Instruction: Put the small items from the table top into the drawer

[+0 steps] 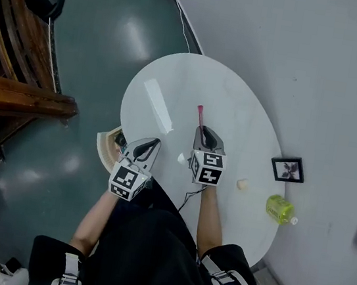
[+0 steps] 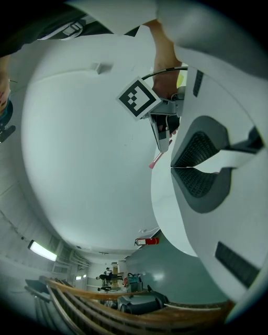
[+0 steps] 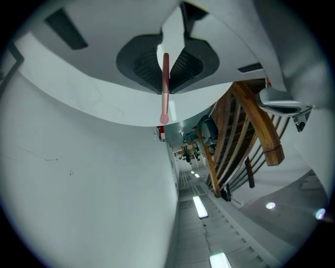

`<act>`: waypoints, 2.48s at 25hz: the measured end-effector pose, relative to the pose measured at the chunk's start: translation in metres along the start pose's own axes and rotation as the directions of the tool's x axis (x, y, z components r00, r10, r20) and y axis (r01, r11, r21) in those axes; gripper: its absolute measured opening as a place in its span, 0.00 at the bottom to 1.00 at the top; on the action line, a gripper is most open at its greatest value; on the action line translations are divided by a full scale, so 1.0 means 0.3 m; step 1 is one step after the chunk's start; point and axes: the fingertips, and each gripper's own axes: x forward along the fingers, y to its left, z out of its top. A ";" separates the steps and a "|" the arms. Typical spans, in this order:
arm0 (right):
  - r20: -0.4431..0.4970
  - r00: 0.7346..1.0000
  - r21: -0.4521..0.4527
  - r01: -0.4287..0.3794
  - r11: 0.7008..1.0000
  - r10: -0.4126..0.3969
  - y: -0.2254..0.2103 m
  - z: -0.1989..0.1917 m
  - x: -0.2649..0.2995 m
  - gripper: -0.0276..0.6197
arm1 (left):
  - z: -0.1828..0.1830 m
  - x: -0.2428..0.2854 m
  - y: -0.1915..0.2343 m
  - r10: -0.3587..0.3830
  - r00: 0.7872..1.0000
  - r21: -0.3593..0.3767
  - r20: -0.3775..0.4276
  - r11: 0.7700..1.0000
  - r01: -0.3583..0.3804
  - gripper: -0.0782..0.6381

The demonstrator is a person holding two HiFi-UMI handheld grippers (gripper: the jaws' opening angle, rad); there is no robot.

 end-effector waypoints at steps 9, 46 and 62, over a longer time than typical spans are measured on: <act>0.045 0.992 -0.064 -0.113 0.991 0.116 0.305 0.069 -0.076 0.14 | -0.013 -0.243 0.087 0.102 0.993 -0.038 0.053 0.994 -0.100 0.14; -0.254 0.866 -0.285 -0.492 0.823 0.430 1.116 -0.374 0.004 0.14 | -0.472 -0.862 0.435 0.480 0.877 -0.292 0.025 0.842 -0.453 0.14; -0.404 0.821 -0.236 -0.519 0.821 0.403 1.064 -0.721 0.089 0.14 | -0.751 -0.752 0.407 0.442 0.895 -0.367 -0.058 0.824 -0.431 0.14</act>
